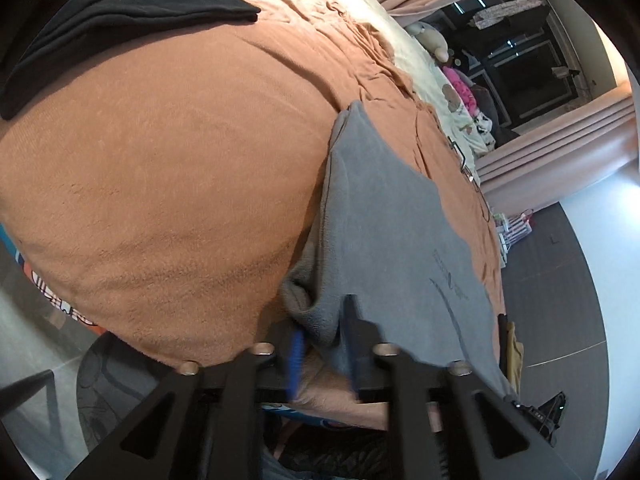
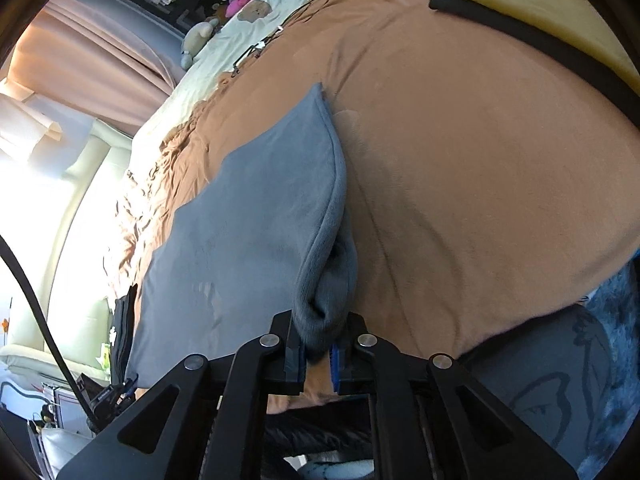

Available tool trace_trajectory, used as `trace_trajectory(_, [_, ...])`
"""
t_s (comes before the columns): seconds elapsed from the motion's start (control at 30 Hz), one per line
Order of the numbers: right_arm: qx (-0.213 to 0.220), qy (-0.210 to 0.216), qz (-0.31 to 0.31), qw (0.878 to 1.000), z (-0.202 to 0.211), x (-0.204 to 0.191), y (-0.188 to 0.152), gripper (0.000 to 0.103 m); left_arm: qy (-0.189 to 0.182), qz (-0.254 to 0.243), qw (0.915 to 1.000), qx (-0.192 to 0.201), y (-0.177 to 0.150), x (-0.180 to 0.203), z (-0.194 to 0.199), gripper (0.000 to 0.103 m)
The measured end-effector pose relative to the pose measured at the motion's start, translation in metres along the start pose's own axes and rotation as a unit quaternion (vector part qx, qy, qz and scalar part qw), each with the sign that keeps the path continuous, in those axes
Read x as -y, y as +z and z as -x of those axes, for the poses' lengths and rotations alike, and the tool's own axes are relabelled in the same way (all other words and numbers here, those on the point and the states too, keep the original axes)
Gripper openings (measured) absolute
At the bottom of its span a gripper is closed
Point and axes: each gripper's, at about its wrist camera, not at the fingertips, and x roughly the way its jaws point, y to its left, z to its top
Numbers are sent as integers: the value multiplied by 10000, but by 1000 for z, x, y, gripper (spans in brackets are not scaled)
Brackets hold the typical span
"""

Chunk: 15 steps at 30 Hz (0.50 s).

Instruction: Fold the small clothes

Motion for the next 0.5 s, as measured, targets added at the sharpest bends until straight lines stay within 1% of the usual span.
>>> trace_trajectory(0.07, [81, -26, 63, 9999, 8, -3, -2, 12, -58, -15, 10000, 62, -2, -1, 1, 47])
trace_trajectory(0.1, [140, -51, 102, 9998, 13, -5, -3, 17, -84, -34, 9999, 83, -4, -1, 2, 47])
trace_trajectory(0.13, [211, -100, 163, 9996, 17, -8, -4, 26, -98, -51, 9999, 86, -5, -2, 2, 47])
trace_trajectory(0.17, [305, -168, 239, 9991, 24, -12, -4, 33, -123, -53, 9999, 90, -6, -2, 1, 47])
trace_trajectory(0.2, [386, -203, 296, 9986, 28, -16, -7, 47, -146, -42, 9998, 91, -7, -3, 1, 48])
trace_trajectory(0.23, [499, -242, 393, 9977, 35, -22, -7, 52, -184, -19, 9998, 86, -8, -5, 0, 48])
trace_trajectory(0.33, [586, -305, 715, 9952, 41, -42, -13, 52, -235, -9, 9997, 91, -13, -8, -4, 48])
trace_trajectory(0.5, [407, -289, 1410, 9888, 27, -84, -30, 52, -236, -45, 9997, 84, -18, -9, -10, 48])
